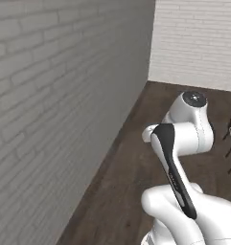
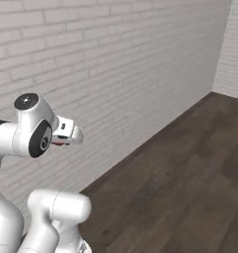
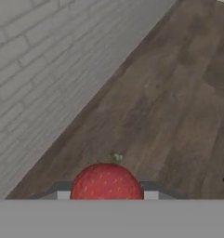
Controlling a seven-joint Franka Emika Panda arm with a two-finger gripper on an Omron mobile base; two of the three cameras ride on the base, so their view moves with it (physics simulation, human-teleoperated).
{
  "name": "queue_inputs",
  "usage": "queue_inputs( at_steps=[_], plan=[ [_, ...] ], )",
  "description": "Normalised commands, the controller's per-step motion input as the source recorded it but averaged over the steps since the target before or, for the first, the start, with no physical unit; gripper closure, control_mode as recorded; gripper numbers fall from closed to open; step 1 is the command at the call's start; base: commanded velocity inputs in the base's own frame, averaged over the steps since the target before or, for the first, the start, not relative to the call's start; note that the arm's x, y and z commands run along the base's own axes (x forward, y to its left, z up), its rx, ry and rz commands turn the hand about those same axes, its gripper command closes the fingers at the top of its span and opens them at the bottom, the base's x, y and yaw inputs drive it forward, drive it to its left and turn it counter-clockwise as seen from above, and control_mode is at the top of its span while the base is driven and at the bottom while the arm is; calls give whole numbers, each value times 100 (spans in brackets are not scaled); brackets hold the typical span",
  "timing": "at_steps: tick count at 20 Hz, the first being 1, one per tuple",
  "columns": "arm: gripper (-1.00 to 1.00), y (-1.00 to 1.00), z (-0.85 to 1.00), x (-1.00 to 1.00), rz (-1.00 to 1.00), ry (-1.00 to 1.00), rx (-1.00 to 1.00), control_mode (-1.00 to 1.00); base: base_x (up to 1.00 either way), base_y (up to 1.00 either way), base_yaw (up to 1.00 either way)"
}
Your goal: Take the strawberry from the fridge and place it on top of the pancake, located on the dining counter.
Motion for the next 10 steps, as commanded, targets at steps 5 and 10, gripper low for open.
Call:
queue_inputs(
  at_steps=[5, 10],
  plan=[
    [100, 0, 0, 0, 0, 0, 0, 100, 0, -39, -86],
    [100, 0, 0, 0, 0, 0, 0, 100, 2, -31, -87]
  ],
)
